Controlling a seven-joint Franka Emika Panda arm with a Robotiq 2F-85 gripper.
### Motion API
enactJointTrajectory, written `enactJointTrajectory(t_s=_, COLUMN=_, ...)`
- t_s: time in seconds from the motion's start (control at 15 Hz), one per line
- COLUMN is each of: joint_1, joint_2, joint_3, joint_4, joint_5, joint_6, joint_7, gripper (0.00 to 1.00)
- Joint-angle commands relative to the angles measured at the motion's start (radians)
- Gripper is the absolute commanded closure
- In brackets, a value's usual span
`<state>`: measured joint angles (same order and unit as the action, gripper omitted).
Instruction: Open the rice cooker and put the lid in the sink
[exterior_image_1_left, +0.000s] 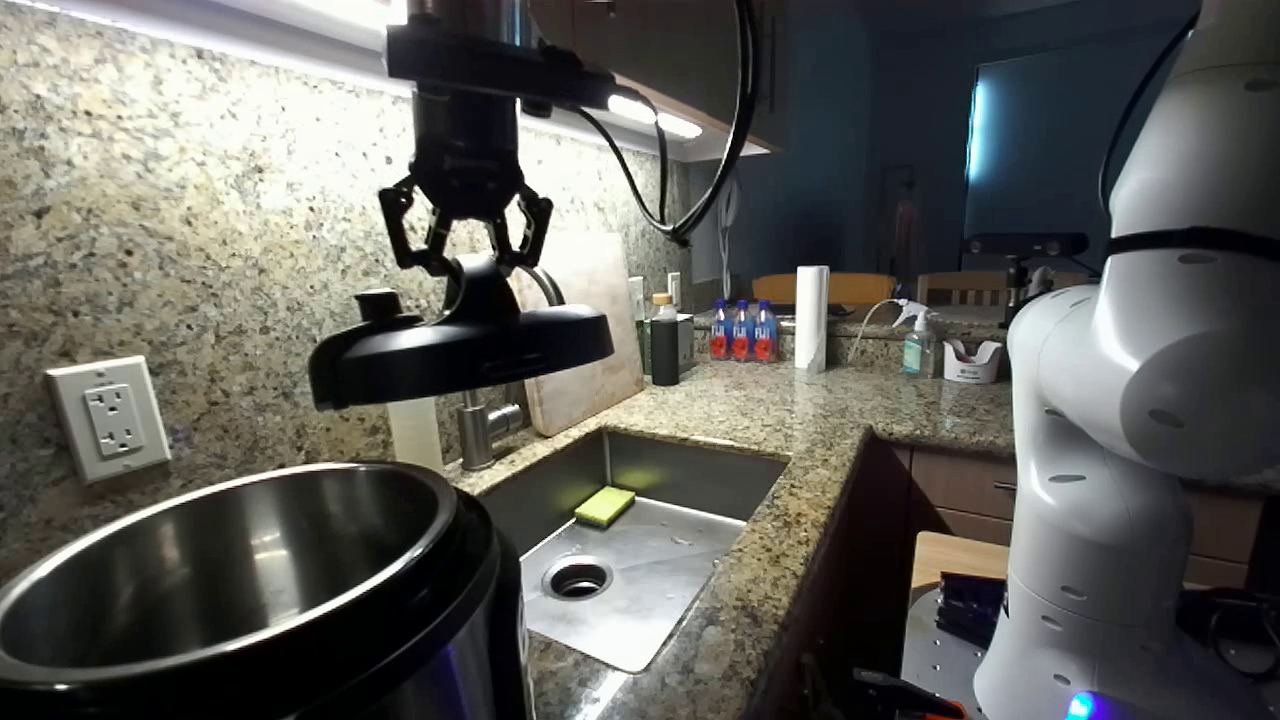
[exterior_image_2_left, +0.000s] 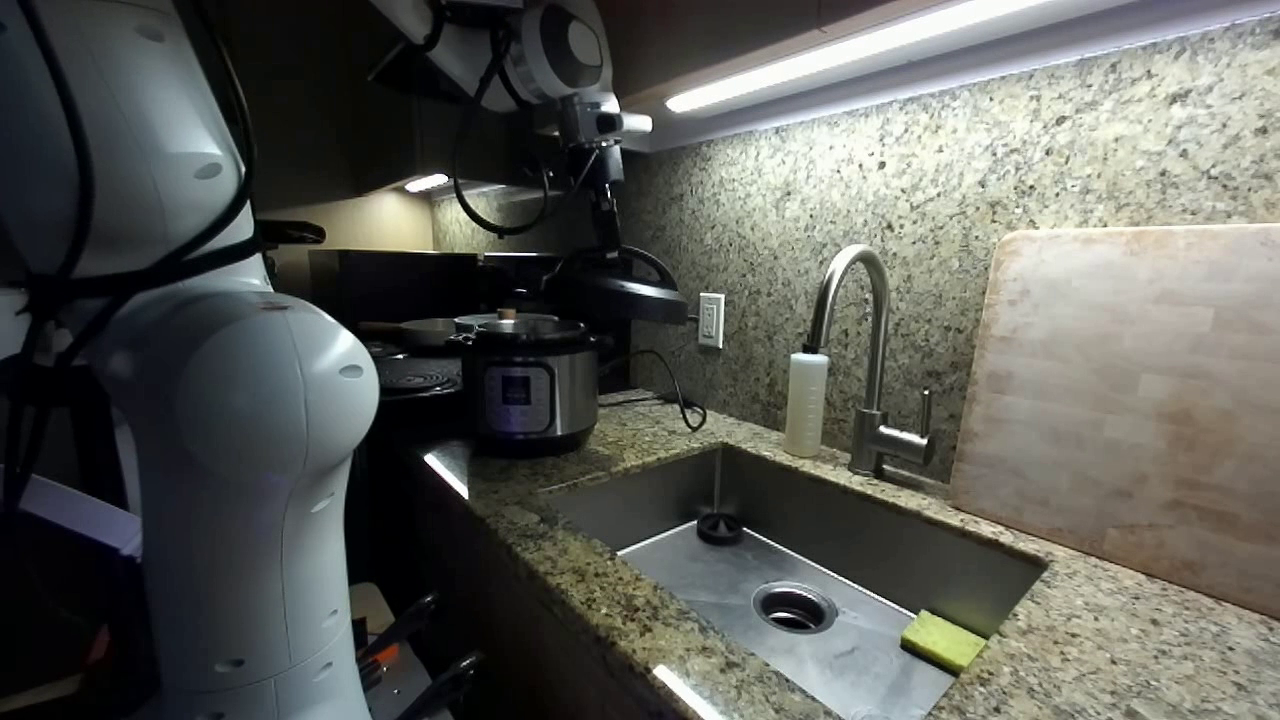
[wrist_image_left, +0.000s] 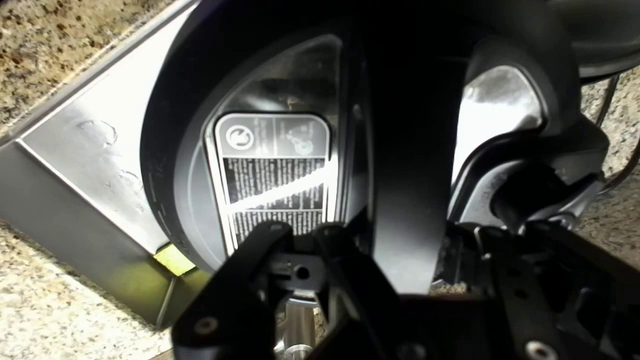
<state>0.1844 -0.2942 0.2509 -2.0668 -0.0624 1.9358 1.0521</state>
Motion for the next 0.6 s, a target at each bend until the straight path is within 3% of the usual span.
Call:
enactJointTrajectory(t_s=0.0, joint_1=-0.026, joint_2=-0.084, joint_3=-0.008, joint_4=-0.079, joint_5=0.031, joint_6=0.038, joint_7=0.026, gripper=0.92)
enactJointTrajectory(t_s=0.53, joint_1=-0.066, joint_2=-0.127, joint_3=-0.033, joint_4=-0.177, joint_5=0.044, joint_6=0.054, joint_7=0.052, gripper=0.92)
